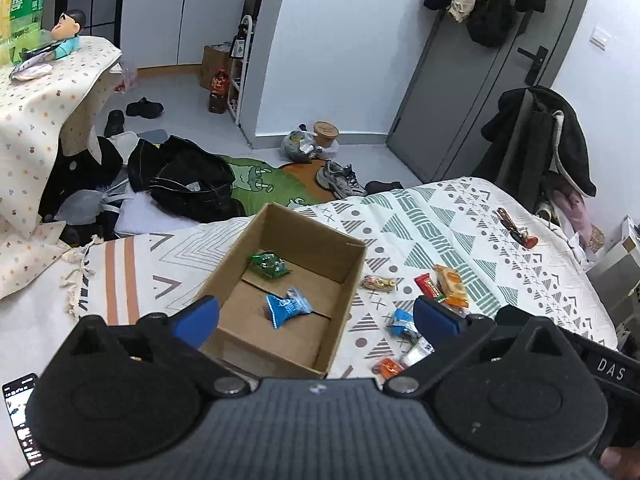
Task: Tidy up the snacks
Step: 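Move both grippers back over the snacks on the bed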
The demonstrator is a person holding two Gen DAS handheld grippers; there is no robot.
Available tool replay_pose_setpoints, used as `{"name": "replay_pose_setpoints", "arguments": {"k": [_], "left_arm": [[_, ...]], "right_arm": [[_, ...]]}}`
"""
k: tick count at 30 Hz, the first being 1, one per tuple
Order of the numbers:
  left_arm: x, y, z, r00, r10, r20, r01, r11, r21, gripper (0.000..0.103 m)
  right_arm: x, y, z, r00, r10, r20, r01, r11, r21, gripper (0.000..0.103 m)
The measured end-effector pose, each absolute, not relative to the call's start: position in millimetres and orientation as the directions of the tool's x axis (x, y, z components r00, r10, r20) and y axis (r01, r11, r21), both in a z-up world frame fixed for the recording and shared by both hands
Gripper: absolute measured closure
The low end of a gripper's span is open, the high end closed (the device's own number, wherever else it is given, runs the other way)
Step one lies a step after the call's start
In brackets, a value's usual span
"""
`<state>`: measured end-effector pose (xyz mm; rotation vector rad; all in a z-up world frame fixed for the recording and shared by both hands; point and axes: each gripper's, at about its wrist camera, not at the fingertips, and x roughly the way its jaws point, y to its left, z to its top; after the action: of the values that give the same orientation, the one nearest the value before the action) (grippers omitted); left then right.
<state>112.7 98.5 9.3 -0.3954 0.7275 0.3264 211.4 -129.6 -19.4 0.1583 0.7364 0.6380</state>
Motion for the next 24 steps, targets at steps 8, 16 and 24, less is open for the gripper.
{"name": "replay_pose_setpoints", "arguments": {"k": [8,16,24], "left_arm": [[108.8,73.0,14.4,0.708,0.145,-0.691,-0.393,0.894,-0.216,0.0],[111.2,49.0,14.8,0.707,0.103,-0.699,-0.347,0.913,-0.215,0.0],[121.6,22.0,9.5,0.727,0.069,-0.683,-0.293,0.931,-0.217,0.001]], "right_arm": [[210.9,-166.4,-22.6,0.581,0.563,-0.588,-0.435,0.825,0.36,0.0],[208.0,-200.3,-17.6,0.608,0.542,-0.58,-0.419,0.84,0.346,0.0],[210.6,-237.1,-20.1,0.619,0.531,-0.579,-0.374,0.847,0.377,0.0]]}}
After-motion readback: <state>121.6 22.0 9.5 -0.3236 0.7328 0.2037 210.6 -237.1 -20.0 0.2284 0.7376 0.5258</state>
